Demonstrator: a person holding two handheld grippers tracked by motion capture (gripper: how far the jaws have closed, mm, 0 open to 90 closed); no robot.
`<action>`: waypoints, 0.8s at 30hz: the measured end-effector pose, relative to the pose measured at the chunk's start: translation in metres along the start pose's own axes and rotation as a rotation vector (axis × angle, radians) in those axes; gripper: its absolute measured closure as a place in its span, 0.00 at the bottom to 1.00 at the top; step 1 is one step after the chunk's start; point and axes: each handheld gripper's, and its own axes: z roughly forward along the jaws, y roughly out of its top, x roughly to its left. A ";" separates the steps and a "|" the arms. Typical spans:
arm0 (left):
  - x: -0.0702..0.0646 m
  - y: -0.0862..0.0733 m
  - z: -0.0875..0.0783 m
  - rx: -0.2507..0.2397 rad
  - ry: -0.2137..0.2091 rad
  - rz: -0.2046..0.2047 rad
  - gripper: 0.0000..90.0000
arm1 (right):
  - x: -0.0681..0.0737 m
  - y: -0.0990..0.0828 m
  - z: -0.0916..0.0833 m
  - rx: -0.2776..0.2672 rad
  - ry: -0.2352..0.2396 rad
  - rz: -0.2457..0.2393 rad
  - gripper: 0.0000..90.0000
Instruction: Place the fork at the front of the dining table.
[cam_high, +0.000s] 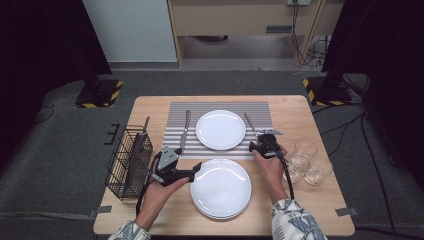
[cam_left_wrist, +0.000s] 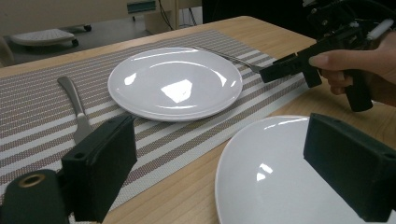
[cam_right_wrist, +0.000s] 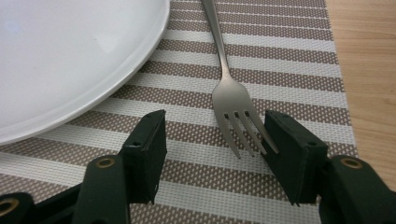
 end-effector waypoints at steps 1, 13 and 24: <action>0.000 0.000 0.000 0.000 0.000 0.001 0.10 | 0.001 0.000 -0.001 0.001 0.004 0.001 0.46; 0.000 0.000 0.000 0.002 0.006 0.004 0.10 | 0.003 -0.008 -0.007 -0.003 0.026 0.007 0.50; -0.002 0.000 0.000 0.002 0.004 0.008 0.10 | 0.010 -0.011 -0.009 -0.006 0.040 -0.014 0.56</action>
